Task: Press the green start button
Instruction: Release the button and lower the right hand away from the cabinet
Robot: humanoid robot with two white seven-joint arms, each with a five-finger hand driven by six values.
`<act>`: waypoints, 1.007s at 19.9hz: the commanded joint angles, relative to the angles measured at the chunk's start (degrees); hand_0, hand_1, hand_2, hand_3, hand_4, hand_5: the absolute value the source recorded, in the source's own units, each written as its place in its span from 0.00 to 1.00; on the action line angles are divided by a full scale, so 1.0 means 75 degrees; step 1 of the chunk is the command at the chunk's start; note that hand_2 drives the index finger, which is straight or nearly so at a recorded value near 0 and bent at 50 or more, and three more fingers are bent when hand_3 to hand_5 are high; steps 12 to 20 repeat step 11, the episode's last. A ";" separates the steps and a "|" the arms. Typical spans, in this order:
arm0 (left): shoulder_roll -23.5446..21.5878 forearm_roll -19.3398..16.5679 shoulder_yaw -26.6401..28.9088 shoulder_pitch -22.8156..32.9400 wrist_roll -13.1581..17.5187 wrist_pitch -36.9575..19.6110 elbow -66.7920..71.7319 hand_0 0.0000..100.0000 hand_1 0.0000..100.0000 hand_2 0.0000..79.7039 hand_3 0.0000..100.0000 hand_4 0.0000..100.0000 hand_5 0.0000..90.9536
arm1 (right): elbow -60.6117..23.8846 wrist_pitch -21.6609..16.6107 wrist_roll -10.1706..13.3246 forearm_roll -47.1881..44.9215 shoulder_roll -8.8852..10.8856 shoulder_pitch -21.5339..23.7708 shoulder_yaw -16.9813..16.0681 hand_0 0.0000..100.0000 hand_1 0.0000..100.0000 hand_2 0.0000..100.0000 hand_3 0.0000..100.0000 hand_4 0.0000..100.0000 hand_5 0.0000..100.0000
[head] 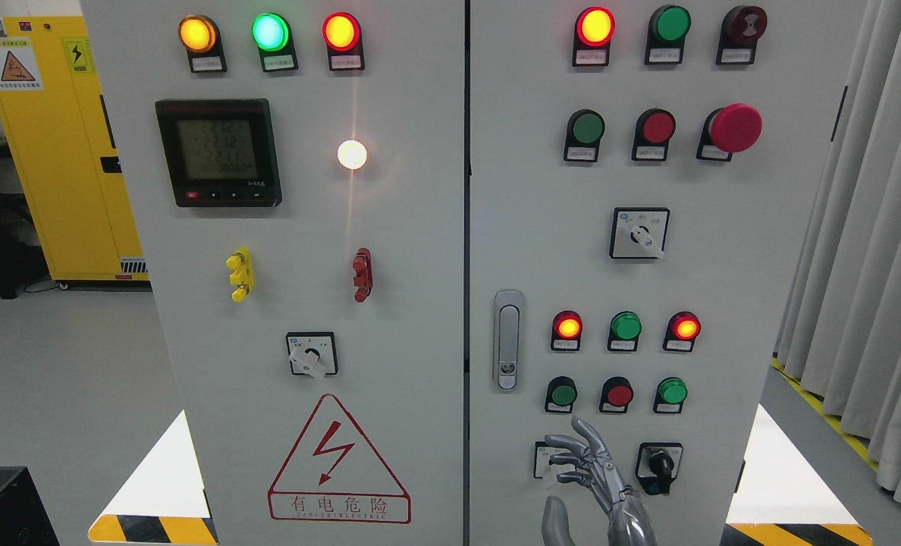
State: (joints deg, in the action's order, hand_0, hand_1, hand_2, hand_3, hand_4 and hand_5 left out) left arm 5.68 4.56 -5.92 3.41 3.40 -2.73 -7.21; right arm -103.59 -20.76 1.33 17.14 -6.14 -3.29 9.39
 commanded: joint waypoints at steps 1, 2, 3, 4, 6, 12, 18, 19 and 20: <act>0.0004 0.0001 -0.0008 0.0002 0.0003 0.0001 0.0000 0.12 0.56 0.00 0.00 0.00 0.00 | -0.0227 0.0003 -0.0002 -0.0247 0.0010 0.0088 0.0166 0.77 0.76 0.00 0.01 0.04 0.03; -0.0007 0.0001 0.0004 0.0002 0.0003 0.0001 0.0000 0.12 0.56 0.00 0.00 0.00 0.00 | -0.0227 0.0003 -0.0002 -0.0247 0.0010 0.0088 0.0166 0.76 0.76 0.00 0.01 0.04 0.03; -0.0007 0.0001 0.0004 0.0002 0.0003 0.0001 0.0000 0.12 0.56 0.00 0.00 0.00 0.00 | -0.0227 0.0003 -0.0002 -0.0247 0.0010 0.0099 0.0166 0.75 0.76 0.00 0.01 0.04 0.03; -0.0007 0.0001 0.0004 0.0002 0.0003 0.0001 0.0000 0.12 0.56 0.00 0.00 0.00 0.00 | -0.0227 0.0003 -0.0002 -0.0247 0.0010 0.0111 0.0166 0.75 0.76 0.00 0.01 0.04 0.03; -0.0007 -0.0010 0.0004 -0.0010 -0.0008 0.0001 0.0000 0.12 0.56 0.00 0.00 0.00 0.00 | -0.0227 0.0003 -0.0002 -0.0247 0.0010 0.0146 0.0166 0.74 0.76 0.00 0.01 0.04 0.02; 0.0004 0.0001 -0.0008 -0.0010 -0.0008 0.0001 0.0000 0.12 0.56 0.00 0.00 0.00 0.00 | -0.0238 0.0003 -0.0002 -0.0247 0.0022 0.0193 0.0166 0.72 0.75 0.00 0.01 0.05 0.03; 0.0004 0.0001 -0.0008 -0.0010 -0.0008 0.0001 0.0000 0.12 0.56 0.00 0.00 0.00 0.00 | -0.0238 0.0003 -0.0002 -0.0247 0.0022 0.0193 0.0166 0.72 0.75 0.00 0.01 0.05 0.03; 0.0004 0.0001 -0.0008 -0.0010 -0.0008 0.0001 0.0000 0.12 0.56 0.00 0.00 0.00 0.00 | -0.0238 0.0003 -0.0002 -0.0247 0.0022 0.0193 0.0166 0.72 0.75 0.00 0.01 0.05 0.03; 0.0004 0.0001 -0.0008 -0.0010 -0.0008 0.0001 0.0000 0.12 0.56 0.00 0.00 0.00 0.00 | -0.0238 0.0003 -0.0002 -0.0247 0.0022 0.0193 0.0166 0.72 0.75 0.00 0.01 0.05 0.03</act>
